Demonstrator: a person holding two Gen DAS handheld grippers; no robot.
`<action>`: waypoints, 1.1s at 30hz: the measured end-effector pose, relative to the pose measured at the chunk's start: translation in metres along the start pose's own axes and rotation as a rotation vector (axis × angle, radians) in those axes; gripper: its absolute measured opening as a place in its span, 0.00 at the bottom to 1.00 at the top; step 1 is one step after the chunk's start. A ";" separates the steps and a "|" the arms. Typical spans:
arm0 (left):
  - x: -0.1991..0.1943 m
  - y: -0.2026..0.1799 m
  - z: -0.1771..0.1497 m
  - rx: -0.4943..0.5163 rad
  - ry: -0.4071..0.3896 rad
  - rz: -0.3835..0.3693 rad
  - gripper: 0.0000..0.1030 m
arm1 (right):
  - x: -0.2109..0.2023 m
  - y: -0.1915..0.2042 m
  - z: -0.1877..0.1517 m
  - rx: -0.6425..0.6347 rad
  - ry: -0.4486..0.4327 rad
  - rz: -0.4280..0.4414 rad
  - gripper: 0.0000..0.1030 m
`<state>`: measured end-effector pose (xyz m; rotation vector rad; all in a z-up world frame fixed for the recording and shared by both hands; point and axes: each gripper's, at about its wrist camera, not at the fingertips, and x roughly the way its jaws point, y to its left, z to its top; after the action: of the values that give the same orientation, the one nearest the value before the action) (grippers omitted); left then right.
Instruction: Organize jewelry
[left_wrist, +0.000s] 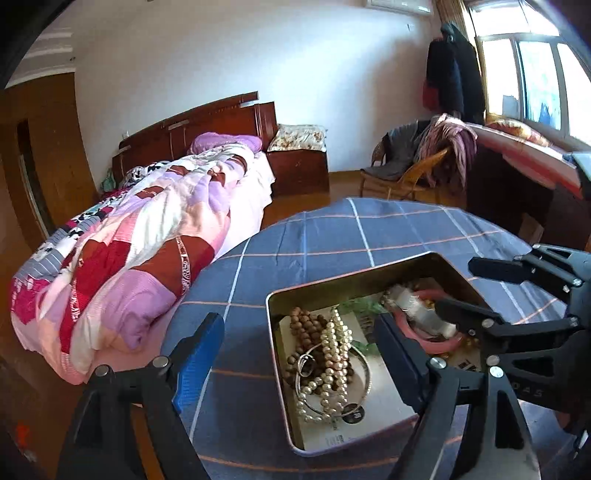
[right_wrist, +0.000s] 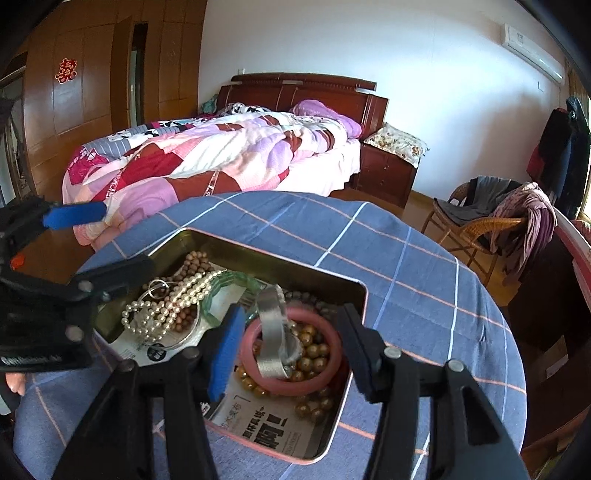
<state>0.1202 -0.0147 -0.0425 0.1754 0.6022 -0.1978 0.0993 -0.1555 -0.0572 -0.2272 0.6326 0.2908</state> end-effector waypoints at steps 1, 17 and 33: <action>0.000 0.001 -0.001 -0.002 0.008 -0.002 0.81 | -0.001 0.000 -0.001 -0.004 -0.001 -0.007 0.55; -0.050 -0.007 -0.023 -0.029 -0.033 -0.012 0.81 | -0.042 0.014 -0.011 0.009 -0.051 -0.024 0.62; -0.068 -0.011 -0.036 -0.048 -0.041 -0.008 0.81 | -0.056 0.021 -0.016 0.018 -0.073 -0.026 0.65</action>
<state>0.0435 -0.0084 -0.0341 0.1225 0.5663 -0.1941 0.0404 -0.1514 -0.0386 -0.2067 0.5590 0.2667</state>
